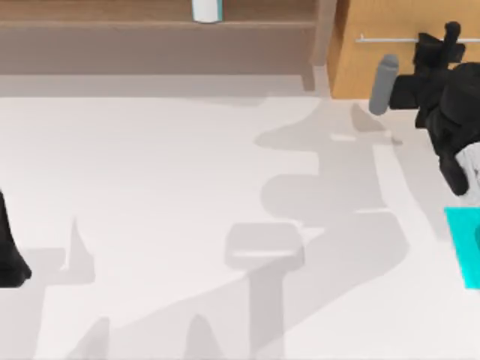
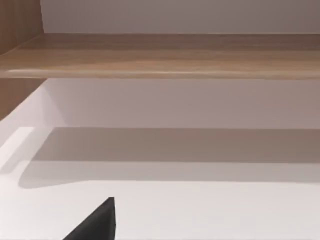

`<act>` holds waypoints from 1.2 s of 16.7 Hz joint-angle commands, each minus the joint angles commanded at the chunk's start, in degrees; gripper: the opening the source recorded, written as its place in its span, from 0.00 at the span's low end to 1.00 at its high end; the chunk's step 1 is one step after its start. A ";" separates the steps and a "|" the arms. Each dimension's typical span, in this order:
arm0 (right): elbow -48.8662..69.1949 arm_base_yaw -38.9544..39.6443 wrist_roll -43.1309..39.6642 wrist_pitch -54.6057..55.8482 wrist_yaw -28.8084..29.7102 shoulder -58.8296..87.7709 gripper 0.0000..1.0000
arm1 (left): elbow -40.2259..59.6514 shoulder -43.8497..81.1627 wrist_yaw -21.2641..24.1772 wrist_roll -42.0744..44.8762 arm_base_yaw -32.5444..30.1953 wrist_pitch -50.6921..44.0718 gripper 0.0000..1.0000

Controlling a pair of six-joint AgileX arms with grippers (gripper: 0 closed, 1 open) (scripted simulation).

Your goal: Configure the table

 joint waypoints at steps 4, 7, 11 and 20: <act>0.00 0.00 0.00 0.00 0.00 0.00 0.75 | 0.00 0.00 0.00 0.00 0.00 0.00 1.00; 0.00 0.00 0.00 0.00 0.00 0.00 0.98 | 0.00 0.00 0.00 0.00 0.00 0.00 1.00; 0.00 0.00 0.00 0.00 0.00 0.00 1.00 | 0.00 0.00 0.00 0.00 0.00 0.00 1.00; -3.37 0.30 0.64 0.38 0.81 -1.01 1.00 | 0.00 0.00 0.00 0.00 0.00 0.00 1.00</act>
